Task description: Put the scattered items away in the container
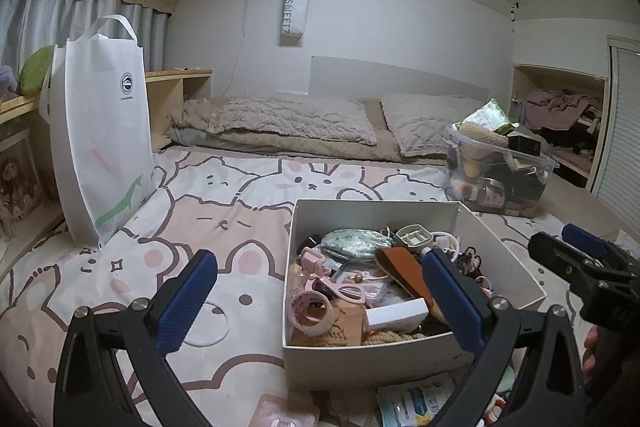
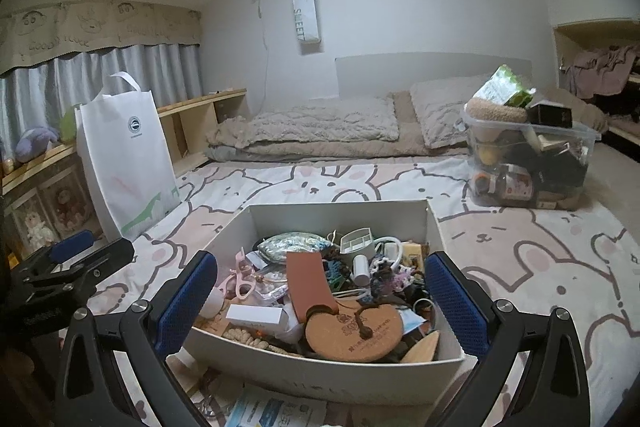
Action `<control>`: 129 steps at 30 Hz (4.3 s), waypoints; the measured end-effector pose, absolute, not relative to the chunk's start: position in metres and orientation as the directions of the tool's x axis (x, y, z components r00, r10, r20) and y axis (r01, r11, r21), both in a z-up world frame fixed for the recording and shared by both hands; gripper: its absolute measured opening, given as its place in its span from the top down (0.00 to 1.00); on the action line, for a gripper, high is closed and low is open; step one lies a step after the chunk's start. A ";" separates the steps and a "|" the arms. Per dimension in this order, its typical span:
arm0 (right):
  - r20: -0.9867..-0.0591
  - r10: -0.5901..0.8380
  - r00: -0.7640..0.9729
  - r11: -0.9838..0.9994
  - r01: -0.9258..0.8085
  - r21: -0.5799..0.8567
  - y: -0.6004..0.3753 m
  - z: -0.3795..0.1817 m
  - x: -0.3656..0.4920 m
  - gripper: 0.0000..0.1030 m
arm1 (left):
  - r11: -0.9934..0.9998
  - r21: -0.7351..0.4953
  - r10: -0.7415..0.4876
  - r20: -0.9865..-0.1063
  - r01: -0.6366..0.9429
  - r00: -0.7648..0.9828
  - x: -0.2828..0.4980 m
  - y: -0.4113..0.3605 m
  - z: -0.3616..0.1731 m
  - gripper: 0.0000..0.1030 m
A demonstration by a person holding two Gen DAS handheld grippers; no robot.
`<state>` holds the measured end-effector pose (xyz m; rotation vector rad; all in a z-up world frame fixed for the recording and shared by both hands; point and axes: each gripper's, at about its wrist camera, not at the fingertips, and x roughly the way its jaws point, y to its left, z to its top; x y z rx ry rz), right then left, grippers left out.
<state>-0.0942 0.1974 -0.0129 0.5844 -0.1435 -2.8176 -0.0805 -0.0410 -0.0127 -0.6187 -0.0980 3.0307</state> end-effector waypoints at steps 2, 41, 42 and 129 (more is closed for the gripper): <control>-0.370 -0.263 -0.891 -0.964 0.226 0.142 0.201 -0.009 -0.088 0.00 | -0.997 -0.071 0.062 -0.384 -0.038 -0.921 -0.075 -0.039 -0.010 0.00; -0.344 -0.198 -0.918 -0.974 0.145 0.174 0.251 -0.010 -0.002 0.00 | -0.997 -0.070 0.054 -0.409 -0.028 -0.911 -0.001 -0.054 -0.026 0.00; -0.348 -0.198 -0.916 -0.974 0.144 0.175 0.250 -0.012 -0.002 0.00 | -0.998 -0.065 0.048 -0.413 -0.023 -0.909 -0.001 -0.055 -0.029 0.00; -0.608 -0.554 -0.569 -0.832 0.415 0.368 0.162 -0.160 -0.033 0.00 | -0.971 0.076 0.077 -0.801 -0.228 -0.593 -0.060 -0.121 -0.179 0.21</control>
